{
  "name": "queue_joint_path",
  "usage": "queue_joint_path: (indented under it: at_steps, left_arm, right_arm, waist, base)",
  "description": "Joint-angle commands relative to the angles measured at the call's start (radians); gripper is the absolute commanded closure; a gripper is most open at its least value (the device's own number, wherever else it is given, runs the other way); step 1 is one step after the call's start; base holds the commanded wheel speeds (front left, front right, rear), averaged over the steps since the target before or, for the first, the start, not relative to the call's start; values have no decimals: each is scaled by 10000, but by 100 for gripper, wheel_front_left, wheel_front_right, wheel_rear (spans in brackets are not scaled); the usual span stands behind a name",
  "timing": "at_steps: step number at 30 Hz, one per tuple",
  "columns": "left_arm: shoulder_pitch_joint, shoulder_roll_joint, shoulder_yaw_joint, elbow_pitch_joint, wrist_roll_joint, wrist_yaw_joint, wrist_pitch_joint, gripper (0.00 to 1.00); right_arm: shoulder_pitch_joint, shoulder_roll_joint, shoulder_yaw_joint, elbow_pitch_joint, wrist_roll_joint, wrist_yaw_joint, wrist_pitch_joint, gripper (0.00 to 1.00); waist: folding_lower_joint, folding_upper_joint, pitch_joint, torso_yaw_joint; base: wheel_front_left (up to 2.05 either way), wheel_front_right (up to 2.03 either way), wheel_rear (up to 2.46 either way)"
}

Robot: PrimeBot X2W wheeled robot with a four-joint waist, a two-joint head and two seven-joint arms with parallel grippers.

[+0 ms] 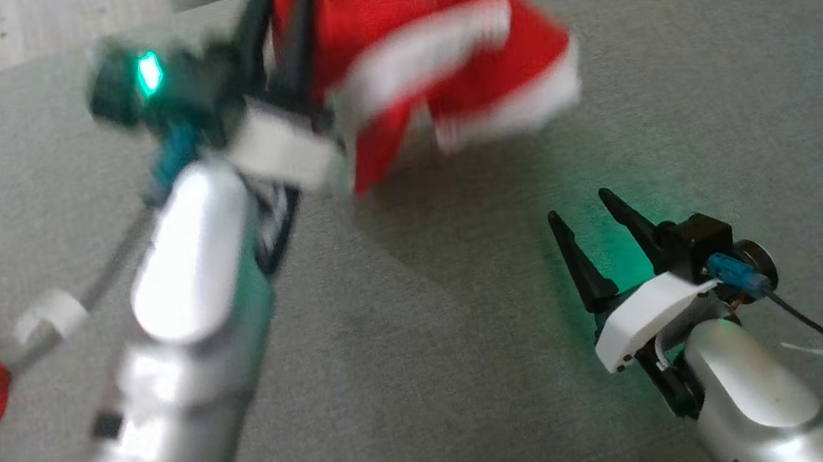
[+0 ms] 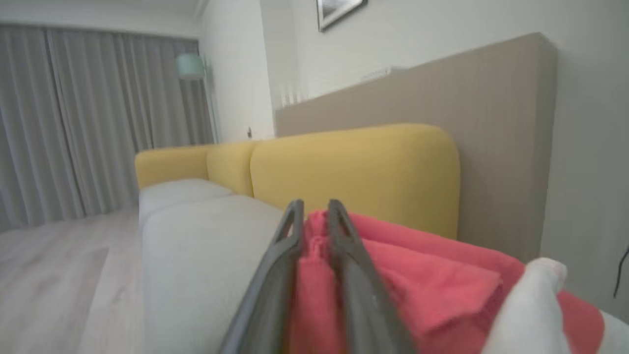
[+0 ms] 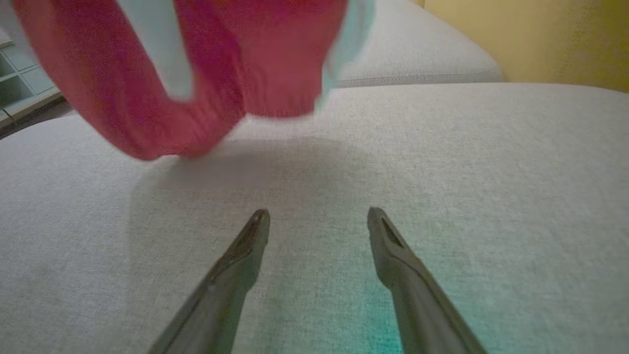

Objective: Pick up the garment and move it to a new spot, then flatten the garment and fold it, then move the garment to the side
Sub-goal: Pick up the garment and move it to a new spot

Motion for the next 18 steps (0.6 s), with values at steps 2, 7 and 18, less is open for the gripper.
queue_joint_path:
  at_steps: [2, 7, 18]
  left_arm:
    - [573, 249, 36, 94, -190, 229, -53, 0]
    - [1983, 225, 203, 201, -411, 790, -61, 0]
    - [5136, 716, 2187, -1387, 69, 1633, -63, 0]
  right_arm:
    - [39, 46, 270, -330, 111, -9, 4, 0]
    - [100, 46, 94, -379, 111, -9, 4, 0]
    - [472, 47, -724, -661, -151, -9, 4, 0]
  waist:
    - [1, -1, -34, -143]
    - [1, -1, -92, -39]
    - [1, -1, -665, 619]
  base:
    - [0, 0, 0]
    - [0, 0, 0]
    - [0, 0, 0]
